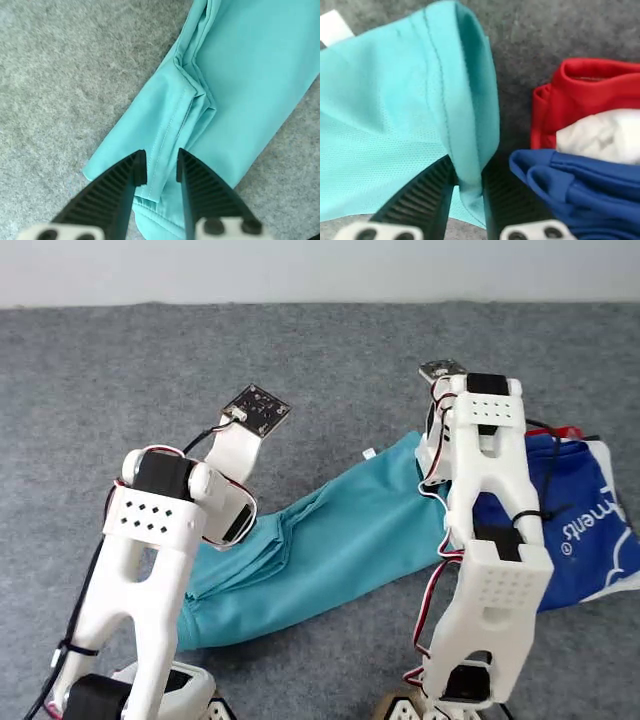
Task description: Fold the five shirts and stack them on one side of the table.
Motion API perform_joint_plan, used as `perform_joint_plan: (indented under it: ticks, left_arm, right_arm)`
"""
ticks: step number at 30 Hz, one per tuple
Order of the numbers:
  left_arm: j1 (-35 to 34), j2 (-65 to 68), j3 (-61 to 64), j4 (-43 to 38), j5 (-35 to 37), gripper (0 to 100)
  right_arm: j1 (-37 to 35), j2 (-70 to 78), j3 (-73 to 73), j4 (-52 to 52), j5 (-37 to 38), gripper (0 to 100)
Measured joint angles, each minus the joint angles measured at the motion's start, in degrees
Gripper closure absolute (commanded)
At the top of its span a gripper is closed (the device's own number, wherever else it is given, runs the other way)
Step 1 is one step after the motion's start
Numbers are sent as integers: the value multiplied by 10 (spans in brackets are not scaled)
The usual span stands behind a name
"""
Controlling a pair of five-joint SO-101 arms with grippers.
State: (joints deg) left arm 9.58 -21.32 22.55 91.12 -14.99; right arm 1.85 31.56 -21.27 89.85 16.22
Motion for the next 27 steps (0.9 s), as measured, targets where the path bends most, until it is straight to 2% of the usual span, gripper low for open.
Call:
perform_joint_plan:
  ticks: [4, 7, 15, 27]
  left_arm:
    - [0, 0, 0, 0, 0, 893]
    - [-5, 0, 0, 0, 0, 893]
    - [-125, 0, 0, 10, 3, 893]
    - [-204, -1, 0, 12, 0, 893]
  right_arm:
    - [-3, 0, 0, 0, 0, 988]
    - [-33, -6, -9, 18, 0, 988]
    - [-134, -40, -33, 74, -14, 988]
    - [-272, -40, -33, 103, -57, 988]
